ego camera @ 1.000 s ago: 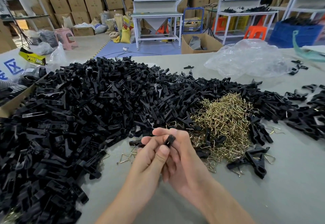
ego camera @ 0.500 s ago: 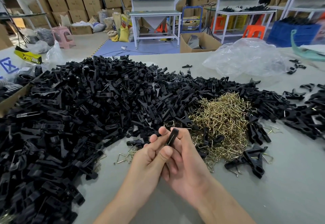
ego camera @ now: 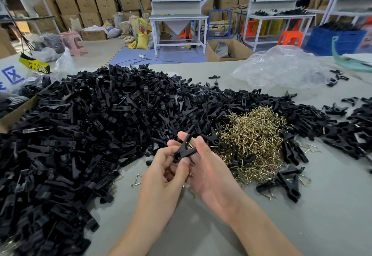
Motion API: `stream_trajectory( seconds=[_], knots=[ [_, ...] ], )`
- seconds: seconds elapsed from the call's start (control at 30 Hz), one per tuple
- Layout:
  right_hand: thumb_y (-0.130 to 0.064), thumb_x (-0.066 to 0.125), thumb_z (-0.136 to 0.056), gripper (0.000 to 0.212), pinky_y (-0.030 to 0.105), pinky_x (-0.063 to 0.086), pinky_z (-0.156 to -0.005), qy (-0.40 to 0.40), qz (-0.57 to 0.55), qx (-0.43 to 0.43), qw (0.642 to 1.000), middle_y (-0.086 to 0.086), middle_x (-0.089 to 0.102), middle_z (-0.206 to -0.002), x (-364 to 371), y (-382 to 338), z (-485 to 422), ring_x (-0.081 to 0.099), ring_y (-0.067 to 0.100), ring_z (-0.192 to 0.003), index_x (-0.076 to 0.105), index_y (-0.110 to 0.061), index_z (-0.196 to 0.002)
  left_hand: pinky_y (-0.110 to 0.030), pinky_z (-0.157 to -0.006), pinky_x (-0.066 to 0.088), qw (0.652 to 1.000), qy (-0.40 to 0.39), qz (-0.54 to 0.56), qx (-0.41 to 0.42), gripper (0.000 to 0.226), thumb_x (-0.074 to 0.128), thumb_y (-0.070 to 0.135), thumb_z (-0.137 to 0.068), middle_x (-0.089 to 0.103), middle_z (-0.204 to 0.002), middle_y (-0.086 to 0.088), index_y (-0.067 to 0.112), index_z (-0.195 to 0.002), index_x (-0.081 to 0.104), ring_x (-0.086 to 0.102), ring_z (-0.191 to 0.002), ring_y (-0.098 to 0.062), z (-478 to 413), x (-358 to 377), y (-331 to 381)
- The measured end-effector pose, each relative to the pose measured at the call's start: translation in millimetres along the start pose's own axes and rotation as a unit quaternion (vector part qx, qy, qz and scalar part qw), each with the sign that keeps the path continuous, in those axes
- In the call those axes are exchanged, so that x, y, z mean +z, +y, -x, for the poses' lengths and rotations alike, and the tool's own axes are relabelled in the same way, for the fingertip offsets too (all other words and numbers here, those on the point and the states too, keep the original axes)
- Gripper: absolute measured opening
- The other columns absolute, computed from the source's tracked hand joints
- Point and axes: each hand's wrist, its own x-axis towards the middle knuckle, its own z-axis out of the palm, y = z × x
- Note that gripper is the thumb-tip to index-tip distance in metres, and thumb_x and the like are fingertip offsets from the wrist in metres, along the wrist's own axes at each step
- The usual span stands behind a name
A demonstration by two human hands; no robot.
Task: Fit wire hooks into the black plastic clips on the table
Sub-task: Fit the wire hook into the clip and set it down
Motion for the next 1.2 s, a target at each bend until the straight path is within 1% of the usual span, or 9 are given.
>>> stream_trajectory(
  seconds=[0.13,0.37,0.63,0.7,0.83,0.97,1.03,1.13,1.2],
  knots=[
    [-0.050,0.045,-0.096,0.056,0.056,0.040,-0.113,-0.020,-0.016,-0.024,0.999,0.013,0.059,-0.141,-3,5,0,0.056,0.035,-0.131,0.057,-0.013,-0.137,-0.012,-0.062,0.048,0.999,0.014,-0.029,0.023,0.027,0.064,0.025,-0.093,0.072,-0.086,0.013,0.049,-0.098,0.054,0.064,-0.071,-0.012,1,1,1],
    [-0.052,0.044,-0.096,0.063,0.059,0.039,-0.112,-0.029,-0.070,-0.038,0.996,0.017,0.056,-0.143,-7,4,11,0.054,0.039,-0.130,0.051,-0.008,-0.141,-0.027,-0.064,0.052,0.999,0.012,-0.035,0.038,0.019,0.065,0.028,-0.093,0.072,-0.087,0.008,0.042,-0.099,0.054,0.063,-0.071,-0.019,7,8,4],
    [-0.053,0.058,-0.083,0.055,0.039,0.061,-0.083,0.182,0.007,-0.100,0.978,0.018,0.073,-0.114,-51,-38,72,0.072,0.031,-0.107,0.070,-0.013,-0.120,-0.041,-0.074,0.056,0.994,-0.075,-0.080,0.011,0.016,0.064,0.032,-0.094,0.068,-0.083,0.007,0.039,-0.109,0.064,0.066,-0.077,-0.014,14,94,31],
    [-0.051,0.058,-0.086,0.051,0.031,0.060,-0.078,0.217,0.036,-0.123,0.968,0.018,0.073,-0.114,-70,-59,100,0.072,0.028,-0.107,0.072,-0.012,-0.116,-0.034,-0.080,0.054,0.992,-0.102,-0.068,0.016,0.016,0.065,0.031,-0.094,0.069,-0.093,0.010,0.037,-0.109,0.065,0.065,-0.086,-0.008,19,135,49],
    [-0.046,0.048,-0.099,0.046,0.026,0.057,-0.088,0.289,0.052,-0.209,0.933,0.006,0.074,-0.120,-111,-116,149,0.068,0.017,-0.114,0.066,-0.012,-0.125,-0.024,-0.081,0.051,0.987,-0.160,0.007,0.026,0.025,0.063,0.032,-0.096,0.071,-0.100,0.012,0.032,-0.121,0.064,0.065,-0.089,0.001,6,237,108],
    [-0.038,0.041,-0.107,0.034,0.039,0.050,-0.104,0.376,0.051,-0.227,0.897,0.005,0.071,-0.124,-133,-157,183,0.068,0.018,-0.114,0.066,-0.019,-0.122,-0.039,-0.105,0.045,0.969,-0.233,0.057,-0.058,0.064,0.058,0.025,-0.099,0.065,-0.117,-0.001,0.010,-0.154,0.030,0.062,-0.108,-0.021,-14,310,165],
    [-0.037,0.042,-0.107,0.030,0.042,0.050,-0.104,0.400,0.063,-0.213,0.889,0.003,0.072,-0.120,-137,-162,191,0.068,0.017,-0.109,0.066,-0.023,-0.118,-0.041,-0.101,0.048,0.964,-0.248,0.063,-0.074,0.061,0.054,0.025,-0.100,0.065,-0.107,0.002,0.013,-0.154,0.029,0.064,-0.104,-0.024,-7,320,165],
    [-0.036,0.043,-0.107,0.035,0.047,0.051,-0.104,0.404,0.096,-0.190,0.889,0.003,0.073,-0.117,-133,-154,190,0.070,0.018,-0.104,0.062,-0.017,-0.131,-0.012,-0.078,0.050,0.969,-0.246,0.029,-0.012,0.042,0.053,0.025,-0.101,0.062,-0.103,0.016,0.026,-0.142,0.043,0.064,-0.092,-0.002,14,290,142],
    [-0.034,0.045,-0.106,0.033,0.042,0.054,-0.101,0.388,0.134,-0.183,0.893,0.001,0.072,-0.119,-122,-139,181,0.071,0.019,-0.106,0.058,-0.022,-0.134,-0.010,-0.074,0.049,0.971,-0.235,-0.012,0.039,0.040,0.055,0.021,-0.101,0.062,-0.104,0.016,0.033,-0.137,0.044,0.062,-0.089,0.005,22,251,117]
  ],
)
